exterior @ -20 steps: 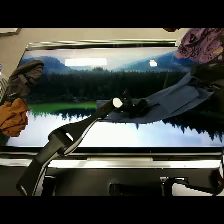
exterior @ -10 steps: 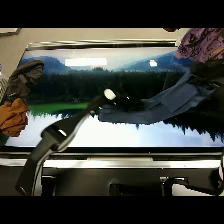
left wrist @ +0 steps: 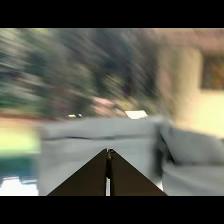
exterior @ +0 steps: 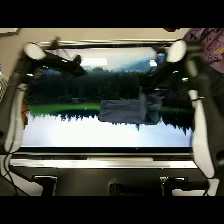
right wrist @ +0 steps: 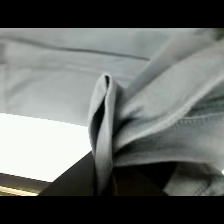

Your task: Fold the clothes and pants, and hang the long-sleeved shirts on hangers.

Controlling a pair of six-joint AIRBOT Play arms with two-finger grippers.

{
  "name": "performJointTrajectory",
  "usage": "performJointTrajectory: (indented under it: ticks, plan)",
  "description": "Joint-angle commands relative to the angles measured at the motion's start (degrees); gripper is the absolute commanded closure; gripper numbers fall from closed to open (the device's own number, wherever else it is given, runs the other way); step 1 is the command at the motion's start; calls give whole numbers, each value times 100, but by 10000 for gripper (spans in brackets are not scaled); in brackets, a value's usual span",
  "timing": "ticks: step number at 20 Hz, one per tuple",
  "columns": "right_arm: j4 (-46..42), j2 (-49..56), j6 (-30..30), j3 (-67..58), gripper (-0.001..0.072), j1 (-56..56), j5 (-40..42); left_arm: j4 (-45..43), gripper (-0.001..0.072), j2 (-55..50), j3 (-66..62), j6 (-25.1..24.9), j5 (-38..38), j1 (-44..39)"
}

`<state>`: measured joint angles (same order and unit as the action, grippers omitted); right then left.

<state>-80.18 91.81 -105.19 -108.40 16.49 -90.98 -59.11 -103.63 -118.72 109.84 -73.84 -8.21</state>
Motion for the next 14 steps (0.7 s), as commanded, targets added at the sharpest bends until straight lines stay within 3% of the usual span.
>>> performJointTrajectory:
  ticks: [1,7,8,10,11,12,13,14]
  plan:
    - [-98,492,-557,-2,688,850,461,-352,694,616,13,-87,-470,857]
    - [76,1220,-951,-2,685,1224,1161,-352,694,776,61,-212,-599,1209]
    - [203,1283,-949,-2,654,1224,1316,-348,693,776,122,-256,-614,1191]
    - [599,1322,-896,-4,507,1224,1558,-352,693,774,258,-256,-629,1137]
    - [885,1307,-761,-4,494,1224,1576,-352,694,774,317,-256,-627,1121]
    - [1178,1283,-605,-4,413,1228,1576,-352,694,772,367,-256,-614,1102]
    - [1427,1228,-428,-4,236,1228,1585,-352,693,763,396,-256,-608,1086]
    - [1628,1132,-280,-4,132,1228,1606,-356,693,756,415,-256,-599,1071]
